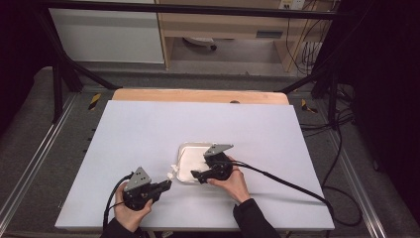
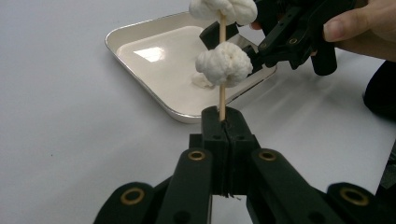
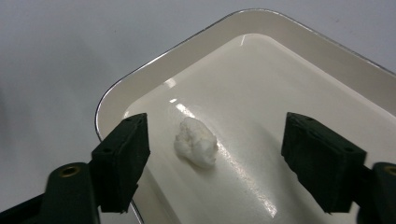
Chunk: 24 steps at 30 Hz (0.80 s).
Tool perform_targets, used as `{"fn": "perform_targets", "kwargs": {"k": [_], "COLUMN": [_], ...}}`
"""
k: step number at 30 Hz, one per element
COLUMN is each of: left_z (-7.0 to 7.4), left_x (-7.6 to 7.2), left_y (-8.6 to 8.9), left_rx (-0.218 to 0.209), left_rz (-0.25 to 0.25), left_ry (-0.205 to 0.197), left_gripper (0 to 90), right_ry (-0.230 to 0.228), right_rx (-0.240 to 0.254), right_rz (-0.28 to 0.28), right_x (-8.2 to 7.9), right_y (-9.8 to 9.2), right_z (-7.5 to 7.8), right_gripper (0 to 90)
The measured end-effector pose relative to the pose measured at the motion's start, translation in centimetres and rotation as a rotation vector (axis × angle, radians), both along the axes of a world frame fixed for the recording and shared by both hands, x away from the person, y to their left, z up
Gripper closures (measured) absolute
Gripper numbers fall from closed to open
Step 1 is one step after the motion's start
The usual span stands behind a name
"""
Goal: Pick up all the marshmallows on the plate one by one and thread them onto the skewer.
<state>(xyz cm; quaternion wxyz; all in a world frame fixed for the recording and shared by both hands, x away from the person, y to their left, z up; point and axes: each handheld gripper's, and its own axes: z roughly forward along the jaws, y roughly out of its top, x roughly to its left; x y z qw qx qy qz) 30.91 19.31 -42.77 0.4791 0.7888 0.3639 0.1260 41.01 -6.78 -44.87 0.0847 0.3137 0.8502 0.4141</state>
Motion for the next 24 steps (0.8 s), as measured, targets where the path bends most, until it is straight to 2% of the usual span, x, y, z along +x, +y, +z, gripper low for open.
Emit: {"fn": "perform_targets", "kwargs": {"k": [6,14,19,24], "left_z": [0.0,0.1,0.0,0.0], "left_x": [0.0,0.0,0.0,0.0], "left_y": [0.0,0.0,0.0,-0.1], "left_rx": [0.002,0.003,0.003,0.006], "left_rz": [-0.003,-0.004,-0.004,-0.007], "left_ry": [0.001,-0.001,0.000,-0.001], "left_gripper": [88.6,88.7,88.7,88.6], "right_ry": [-0.007,-0.012,-0.033,-0.058], "right_rx": [0.002,-0.026,-0.052,-0.057], "right_rz": [-0.014,-0.009,0.011,0.036], "right_x": [0.0,-0.1,-0.4,-0.7], "right_y": [0.5,1.2,1.1,1.2], "right_z": [-0.1,-0.4,-0.3,-0.5], "right_gripper": [39.3,51.0,59.7,67.6]}}
